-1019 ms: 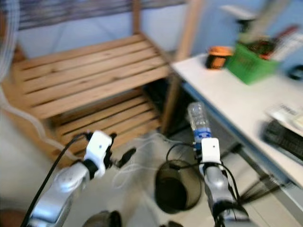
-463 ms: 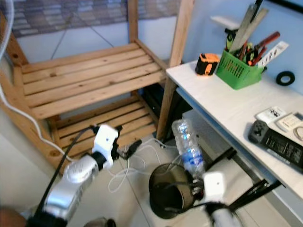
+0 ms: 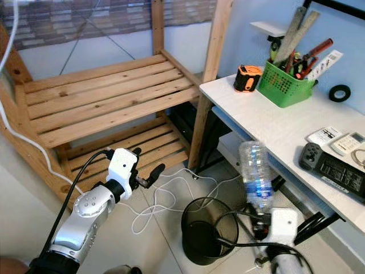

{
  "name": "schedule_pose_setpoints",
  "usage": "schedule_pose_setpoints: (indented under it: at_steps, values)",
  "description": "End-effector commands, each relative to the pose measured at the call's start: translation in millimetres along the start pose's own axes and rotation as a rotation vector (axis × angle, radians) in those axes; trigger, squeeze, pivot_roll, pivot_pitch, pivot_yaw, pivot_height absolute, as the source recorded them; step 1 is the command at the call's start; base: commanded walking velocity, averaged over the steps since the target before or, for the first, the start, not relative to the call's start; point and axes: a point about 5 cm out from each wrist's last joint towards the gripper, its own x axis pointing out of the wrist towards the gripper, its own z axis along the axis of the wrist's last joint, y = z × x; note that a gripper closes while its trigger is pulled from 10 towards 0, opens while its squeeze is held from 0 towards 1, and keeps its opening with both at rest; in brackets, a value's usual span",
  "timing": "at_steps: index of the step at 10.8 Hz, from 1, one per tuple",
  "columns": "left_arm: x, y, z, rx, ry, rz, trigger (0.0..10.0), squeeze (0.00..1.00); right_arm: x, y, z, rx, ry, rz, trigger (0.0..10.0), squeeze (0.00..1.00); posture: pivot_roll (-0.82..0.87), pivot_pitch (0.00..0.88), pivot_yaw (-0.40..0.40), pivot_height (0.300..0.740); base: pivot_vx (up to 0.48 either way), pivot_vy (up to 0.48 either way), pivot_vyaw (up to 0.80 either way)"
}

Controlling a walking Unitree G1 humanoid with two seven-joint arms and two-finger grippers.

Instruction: Clean up the room

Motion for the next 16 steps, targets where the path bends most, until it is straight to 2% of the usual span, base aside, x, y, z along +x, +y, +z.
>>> schedule_pose_setpoints:
  at_steps: [1,5,8,10,11,12,13,14,15,16]
  values:
    - [4.2,-0.3,5,0.020,-0.018,-0.001,10.0,0.00,5.8,4.2,7,-0.003,-0.027,0.007,10.0,0.00,-0.05,0.000,0.009,0.740,0.000,-0.480,0.00]
    - [9.7,-6.2,7,0.043,-0.030,-0.048,10.0,0.00,24.5,19.4,20,-0.006,-0.070,0.023,10.0,0.00,-0.06,0.000,0.023,0.740,0.060,-0.429,0.00]
    - [10.0,-4.0,6,0.018,-0.025,-0.041,10.0,0.00,26.4,30.8,18,-0.009,-0.055,0.068,10.0,0.00,-0.05,0.000,0.026,0.740,0.000,0.000,0.00]
    - [8.0,-3.2,5,0.013,-0.019,-0.032,10.0,0.00,27.6,38.4,9,0.009,-0.002,0.099,10.0,0.00,-0.04,0.000,0.020,0.740,0.000,0.000,0.00]
    - [3.1,-4.0,2,0.032,0.001,-0.051,10.0,0.00,28.5,50.1,-2,0.033,0.047,0.102,10.0,0.00,0.01,0.000,0.019,0.740,0.000,0.000,0.00]
    - [2.2,-6.3,4,0.052,-0.003,-0.080,10.0,0.00,37.0,52.7,-4,0.048,0.059,0.080,10.0,0.00,0.04,0.019,0.027,0.740,0.000,0.000,0.00]
    - [1.0,-7.9,6,0.036,-0.001,-0.099,10.0,0.00,43.9,55.2,-5,0.047,0.071,0.067,10.0,0.00,0.04,0.026,0.027,0.740,0.000,0.000,0.00]
    - [-6.4,-11.0,9,0.058,0.009,-0.114,10.0,0.00,60.2,67.7,-6,0.059,0.100,0.061,10.0,0.00,0.09,0.068,0.020,0.740,0.000,0.000,0.00]
    - [-11.0,-14.1,6,0.062,0.022,-0.125,10.0,0.00,66.9,82.4,-6,0.064,0.118,0.085,10.0,0.00,0.11,0.089,0.017,0.740,0.000,0.000,0.00]
    - [-22.1,-23.6,5,0.064,0.039,-0.156,10.0,0.00,73.9,103.8,-6,0.058,0.131,0.131,10.0,0.00,0.15,0.131,0.006,0.740,0.000,0.000,0.00]
